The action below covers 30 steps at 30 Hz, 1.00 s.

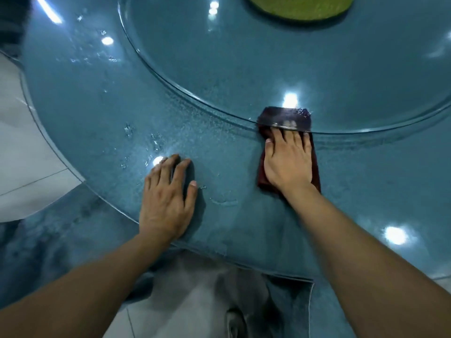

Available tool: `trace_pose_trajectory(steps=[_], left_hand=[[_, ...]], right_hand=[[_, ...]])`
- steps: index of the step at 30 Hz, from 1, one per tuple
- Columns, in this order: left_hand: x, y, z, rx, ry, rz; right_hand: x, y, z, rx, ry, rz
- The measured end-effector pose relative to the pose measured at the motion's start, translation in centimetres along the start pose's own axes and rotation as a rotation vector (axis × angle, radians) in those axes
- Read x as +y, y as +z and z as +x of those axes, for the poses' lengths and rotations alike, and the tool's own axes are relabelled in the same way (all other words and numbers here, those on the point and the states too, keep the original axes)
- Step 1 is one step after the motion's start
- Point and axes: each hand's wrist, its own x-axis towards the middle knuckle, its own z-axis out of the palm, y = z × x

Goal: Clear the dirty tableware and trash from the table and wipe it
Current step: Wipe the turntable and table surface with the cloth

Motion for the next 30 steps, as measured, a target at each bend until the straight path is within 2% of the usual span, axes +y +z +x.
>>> trace_pose_trajectory(steps=[4, 9, 11, 14, 18, 22, 25, 27, 28, 30], left_hand=[[0.0, -0.2, 0.0, -0.018, -0.015, 0.005], [0.4, -0.6, 0.2, -0.046, -0.027, 0.028], [0.5, -0.6, 0.2, -0.046, -0.02, 0.033], [0.3, -0.6, 0.3, -0.045, -0.021, 0.037], [0.3, -0.5, 0.2, -0.06, -0.045, 0.021], [0.2, -0.4, 0.2, -0.055, -0.038, 0.032], [0.2, -0.4, 0.3, -0.055, -0.034, 0.03], [0.1, -0.3, 0.3, -0.061, -0.035, 0.034], [0.0, -0.3, 0.3, -0.063, -0.035, 0.034], [-0.1, -0.3, 0.2, -0.059, -0.033, 0.041]], right_hand=[[-0.8, -0.2, -1.2, 0.003, -0.043, 0.016], [-5.6, -0.8, -11.1, -0.092, -0.367, 0.117], [-5.8, -0.8, -12.1, -0.088, -0.417, 0.141], [-5.1, -0.7, -11.1, -0.008, -0.394, 0.185], [-4.6, -0.5, -9.2, 0.148, -0.221, 0.102], [-4.3, -2.2, -5.4, 0.231, -0.301, 0.217], [-4.4, -6.0, -2.6, 0.469, -0.335, 0.307], [-4.9, -7.6, 0.7, 0.542, -0.293, 0.313], [-5.3, -7.4, 2.4, 0.492, -0.265, 0.283], [-6.1, -5.9, 4.6, 0.257, -0.26, 0.129]])
